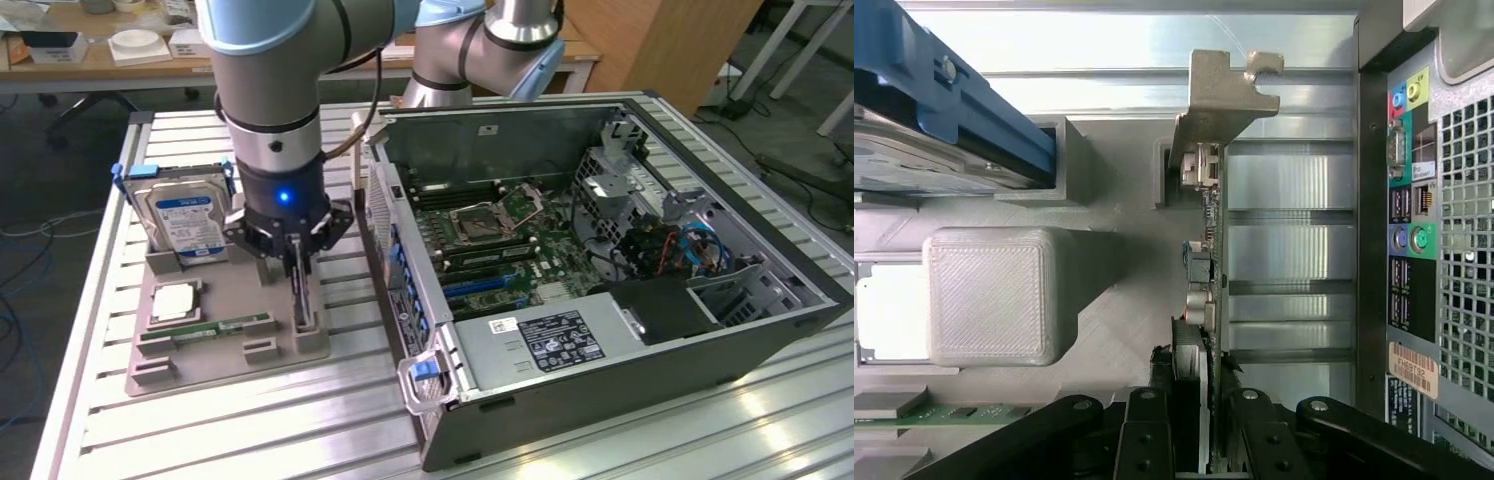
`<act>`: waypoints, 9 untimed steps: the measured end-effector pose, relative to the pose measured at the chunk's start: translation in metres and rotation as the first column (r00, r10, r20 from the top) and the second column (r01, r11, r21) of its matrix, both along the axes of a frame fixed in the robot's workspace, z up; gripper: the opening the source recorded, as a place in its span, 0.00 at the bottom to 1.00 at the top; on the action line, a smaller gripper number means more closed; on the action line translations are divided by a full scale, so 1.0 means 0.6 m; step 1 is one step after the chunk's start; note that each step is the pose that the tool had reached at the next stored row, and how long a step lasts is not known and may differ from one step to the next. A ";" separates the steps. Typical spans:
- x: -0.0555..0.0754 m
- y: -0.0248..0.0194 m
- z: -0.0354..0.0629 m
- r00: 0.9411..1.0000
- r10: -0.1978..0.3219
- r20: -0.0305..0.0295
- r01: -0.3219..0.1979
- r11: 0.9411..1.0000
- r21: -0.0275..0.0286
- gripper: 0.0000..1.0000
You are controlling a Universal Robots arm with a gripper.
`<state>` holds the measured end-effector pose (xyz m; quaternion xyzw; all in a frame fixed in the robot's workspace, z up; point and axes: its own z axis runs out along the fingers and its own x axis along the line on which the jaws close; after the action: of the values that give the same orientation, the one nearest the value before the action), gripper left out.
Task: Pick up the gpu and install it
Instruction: 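Pick up the gpu and move the gpu toward the slot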
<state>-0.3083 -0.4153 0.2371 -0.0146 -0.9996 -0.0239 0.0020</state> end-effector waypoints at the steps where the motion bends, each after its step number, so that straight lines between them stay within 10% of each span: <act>1: 0.000 0.0000 0.001 1.000 0.000 0.000 0.000 1.000 0.000 0.27; 9: 0.000 0.0000 0.017 1.000 0.000 0.000 0.000 1.000 0.000 0.27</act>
<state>-0.3083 -0.4153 0.2471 -0.0146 -0.9996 -0.0239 0.0020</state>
